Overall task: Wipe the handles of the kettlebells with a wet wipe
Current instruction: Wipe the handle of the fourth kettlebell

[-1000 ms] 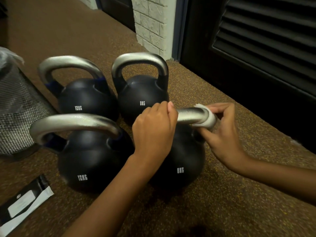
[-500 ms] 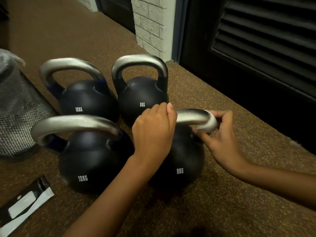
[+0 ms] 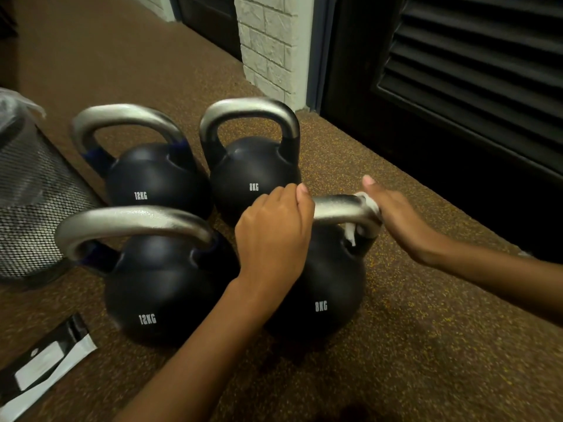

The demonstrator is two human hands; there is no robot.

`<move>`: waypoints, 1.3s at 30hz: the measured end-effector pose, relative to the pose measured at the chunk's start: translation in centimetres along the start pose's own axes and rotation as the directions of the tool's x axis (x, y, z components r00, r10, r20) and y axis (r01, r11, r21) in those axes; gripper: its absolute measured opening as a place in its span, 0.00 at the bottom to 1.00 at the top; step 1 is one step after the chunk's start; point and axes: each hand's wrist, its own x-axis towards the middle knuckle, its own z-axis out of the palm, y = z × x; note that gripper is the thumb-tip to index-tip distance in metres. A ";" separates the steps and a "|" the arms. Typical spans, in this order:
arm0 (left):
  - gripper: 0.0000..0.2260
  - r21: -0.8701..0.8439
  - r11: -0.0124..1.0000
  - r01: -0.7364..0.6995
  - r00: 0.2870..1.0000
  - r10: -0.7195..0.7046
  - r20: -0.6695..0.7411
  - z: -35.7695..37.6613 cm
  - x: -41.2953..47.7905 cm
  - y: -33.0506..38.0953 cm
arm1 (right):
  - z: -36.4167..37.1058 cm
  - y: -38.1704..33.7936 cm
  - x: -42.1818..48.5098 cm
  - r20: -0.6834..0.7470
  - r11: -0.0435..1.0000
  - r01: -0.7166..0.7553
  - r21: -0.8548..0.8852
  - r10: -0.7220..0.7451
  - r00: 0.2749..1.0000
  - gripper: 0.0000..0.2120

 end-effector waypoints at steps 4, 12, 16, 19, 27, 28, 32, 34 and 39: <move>0.16 0.016 1.000 0.004 1.000 -0.003 -0.005 0.2 0.0 0.0 | -0.1 -1.7 0.6 0.118 0.993 0.055 -0.107 -0.043 0.992 0.29; 0.16 0.030 0.999 0.013 1.000 -0.013 0.003 0.1 0.0 -0.1 | -1.4 -1.1 2.0 0.355 0.966 -0.251 -0.057 0.255 0.900 0.17; 0.16 0.022 1.000 0.004 1.000 -0.004 -0.004 0.2 -0.1 -0.2 | -1.3 -2.8 2.4 0.392 0.956 -0.194 -0.219 0.268 0.880 0.21; 0.16 0.016 1.000 0.006 1.000 -0.006 0.004 0.2 0.0 -0.2 | -1.0 -3.9 2.7 0.372 0.949 -0.107 -0.296 0.218 0.902 0.28; 0.17 0.005 1.000 0.019 0.999 -0.020 0.029 0.1 0.0 -0.1 | -0.6 -3.5 1.7 0.220 0.967 -0.105 -0.231 0.157 0.963 0.23; 0.17 0.002 1.000 0.022 0.999 -0.022 0.033 0.1 0.0 -0.1 | -0.6 -3.9 1.7 0.244 0.960 -0.072 -0.271 0.141 0.960 0.23; 0.16 -0.005 1.000 0.018 0.999 -0.018 0.041 0.0 0.0 0.0 | 0.5 -5.6 1.3 0.271 0.857 0.169 -0.487 -0.036 0.962 0.24; 0.16 -0.034 0.999 0.009 0.999 -0.007 0.051 -0.1 0.0 -0.1 | 1.2 -5.4 0.6 0.257 0.764 0.297 -0.573 -0.176 0.950 0.22; 0.16 -0.034 0.999 0.017 0.998 -0.015 0.056 -0.3 0.0 0.1 | 1.2 -1.6 -0.8 0.137 0.705 0.456 -0.544 -0.462 0.876 0.21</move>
